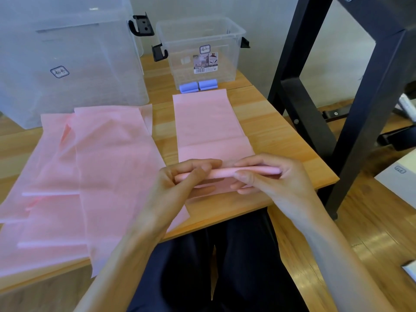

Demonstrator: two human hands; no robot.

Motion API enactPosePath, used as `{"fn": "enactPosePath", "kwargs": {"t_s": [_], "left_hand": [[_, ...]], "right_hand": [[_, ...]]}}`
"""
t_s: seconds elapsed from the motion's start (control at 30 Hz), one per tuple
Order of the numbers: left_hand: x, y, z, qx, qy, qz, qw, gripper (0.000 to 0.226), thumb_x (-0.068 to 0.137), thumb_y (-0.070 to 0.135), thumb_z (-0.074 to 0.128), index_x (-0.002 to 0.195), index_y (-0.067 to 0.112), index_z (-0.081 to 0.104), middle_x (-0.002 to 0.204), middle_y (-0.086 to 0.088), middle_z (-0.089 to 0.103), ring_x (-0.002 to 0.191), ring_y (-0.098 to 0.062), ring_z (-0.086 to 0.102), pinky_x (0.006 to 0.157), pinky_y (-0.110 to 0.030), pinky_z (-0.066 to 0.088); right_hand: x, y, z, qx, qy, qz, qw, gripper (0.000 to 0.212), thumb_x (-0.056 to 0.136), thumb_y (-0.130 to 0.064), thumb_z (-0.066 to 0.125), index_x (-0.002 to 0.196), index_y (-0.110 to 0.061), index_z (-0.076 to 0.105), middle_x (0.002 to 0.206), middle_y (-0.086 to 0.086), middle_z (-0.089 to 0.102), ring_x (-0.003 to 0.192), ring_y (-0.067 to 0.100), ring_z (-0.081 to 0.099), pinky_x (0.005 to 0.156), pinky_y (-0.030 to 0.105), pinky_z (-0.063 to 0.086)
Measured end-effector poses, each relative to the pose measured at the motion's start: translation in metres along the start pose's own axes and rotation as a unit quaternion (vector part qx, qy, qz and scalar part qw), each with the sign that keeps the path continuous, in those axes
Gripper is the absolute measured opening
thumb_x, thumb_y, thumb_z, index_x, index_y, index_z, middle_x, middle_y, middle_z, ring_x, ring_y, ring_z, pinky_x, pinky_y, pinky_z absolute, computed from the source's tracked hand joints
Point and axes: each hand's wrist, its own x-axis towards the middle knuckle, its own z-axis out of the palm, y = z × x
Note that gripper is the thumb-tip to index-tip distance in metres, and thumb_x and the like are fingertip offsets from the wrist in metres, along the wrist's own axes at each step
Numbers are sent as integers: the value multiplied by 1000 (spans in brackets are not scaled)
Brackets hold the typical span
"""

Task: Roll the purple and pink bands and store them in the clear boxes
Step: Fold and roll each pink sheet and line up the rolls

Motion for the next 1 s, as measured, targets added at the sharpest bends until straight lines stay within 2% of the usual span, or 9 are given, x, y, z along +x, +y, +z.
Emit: {"fn": "enactPosePath", "kwargs": {"t_s": [0.07, 0.17, 0.37, 0.53, 0.63, 0.73, 0.83, 1.0], "left_hand": [[0, 2, -3, -3, -10, -1, 1000, 28, 83, 25, 62, 102, 10, 76, 106, -5, 76, 101, -19, 72, 83, -24, 57], [2, 6, -6, -16, -21, -3, 1000, 25, 82, 24, 63, 97, 14, 80, 107, -7, 76, 100, -21, 72, 79, -23, 57], [6, 15, -12, -28, -76, -63, 995, 24, 73, 21, 67, 91, 22, 82, 98, -11, 77, 92, -17, 74, 71, -21, 59], [5, 13, -10, 48, -39, 8, 998, 26, 77, 20, 68, 100, 13, 77, 100, -4, 77, 96, -18, 73, 78, -23, 58], [7, 13, -8, 43, -12, 22, 999, 26, 78, 19, 69, 100, 9, 76, 98, -5, 77, 95, -18, 73, 78, -21, 58], [9, 12, -9, 18, 3, 1, 1000, 28, 76, 20, 69, 100, 8, 77, 99, -7, 77, 95, -20, 73, 76, -19, 57], [11, 13, -12, 0, -24, -33, 999, 24, 74, 22, 69, 94, 14, 80, 101, -9, 77, 97, -20, 73, 77, -20, 58], [14, 14, -13, -22, -61, -63, 996, 22, 70, 20, 70, 87, 21, 82, 100, -8, 77, 89, -15, 73, 75, -18, 58]], "right_hand": [[0, -1, -1, -13, 0, -3, 1000, 20, 81, -9, 72, 99, -2, 74, 91, 10, 77, 75, 27, 75, 63, 26, 60], [0, -3, 0, -24, 4, -5, 1000, 18, 83, -11, 71, 98, -2, 74, 86, 11, 77, 72, 27, 75, 61, 29, 61], [1, -6, 2, -24, 1, 3, 1000, 16, 83, -13, 70, 95, -4, 76, 83, 10, 76, 72, 27, 75, 61, 29, 61], [3, -4, 5, -2, 31, 35, 999, 20, 81, -19, 71, 97, -6, 75, 82, 12, 76, 70, 28, 75, 59, 26, 60], [4, -4, 7, 12, 41, 47, 998, 22, 82, -22, 70, 100, -11, 75, 78, 14, 75, 64, 27, 74, 56, 27, 60], [5, -6, 5, 11, 8, 49, 999, 26, 79, -18, 72, 104, -12, 74, 84, 13, 76, 69, 28, 75, 60, 28, 61], [6, -7, 2, 1, -8, 32, 999, 23, 79, -10, 72, 102, -8, 75, 91, 10, 77, 76, 29, 75, 64, 27, 61], [6, -9, 0, -22, 3, 43, 999, 16, 84, -20, 69, 93, -10, 77, 82, 11, 76, 68, 27, 75, 57, 27, 60]]}}
